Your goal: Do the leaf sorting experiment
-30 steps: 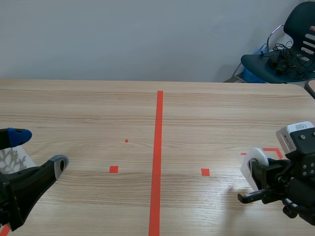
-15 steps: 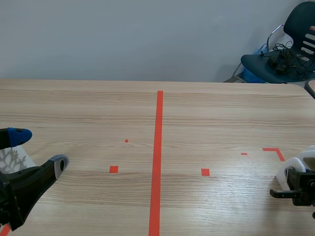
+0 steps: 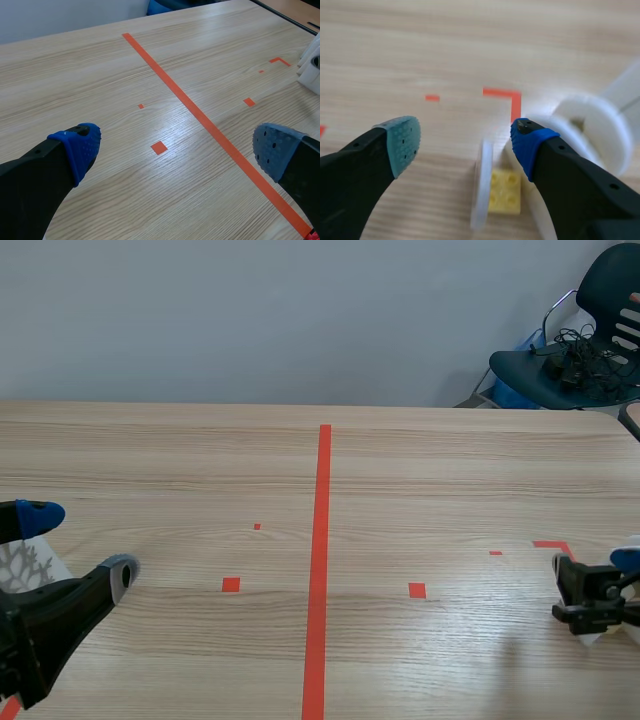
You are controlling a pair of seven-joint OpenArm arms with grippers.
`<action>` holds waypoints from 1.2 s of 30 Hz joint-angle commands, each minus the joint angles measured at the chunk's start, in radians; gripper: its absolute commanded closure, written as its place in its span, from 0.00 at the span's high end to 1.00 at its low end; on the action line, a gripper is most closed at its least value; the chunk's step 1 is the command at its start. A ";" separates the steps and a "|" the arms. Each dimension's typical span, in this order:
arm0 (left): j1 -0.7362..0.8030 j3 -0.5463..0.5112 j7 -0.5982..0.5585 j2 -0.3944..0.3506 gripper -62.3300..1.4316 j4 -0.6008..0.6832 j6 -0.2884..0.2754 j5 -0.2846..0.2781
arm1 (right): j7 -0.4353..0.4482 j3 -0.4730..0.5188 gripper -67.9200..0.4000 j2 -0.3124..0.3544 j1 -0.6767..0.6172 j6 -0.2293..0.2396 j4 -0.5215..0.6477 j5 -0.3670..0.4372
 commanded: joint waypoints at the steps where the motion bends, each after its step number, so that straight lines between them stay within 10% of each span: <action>1: -0.003 -0.008 -0.017 0.000 1.00 0.024 -0.003 -0.014 | 0.007 0.018 0.61 0.045 0.013 -0.004 0.095 0.039; 13: -0.003 -0.008 -0.017 0.000 1.00 0.024 -0.003 -0.014 | -0.293 -0.013 0.74 0.167 -0.066 0.068 0.525 0.237; 19: -0.003 -0.008 -0.016 0.000 1.00 0.024 -0.003 -0.014 | -0.271 -0.097 1.00 0.317 -0.261 0.067 0.648 0.280; 36: -0.002 -0.008 -0.016 0.000 1.00 0.024 -0.003 -0.014 | -0.201 -0.101 1.00 0.354 -0.378 0.037 0.728 0.280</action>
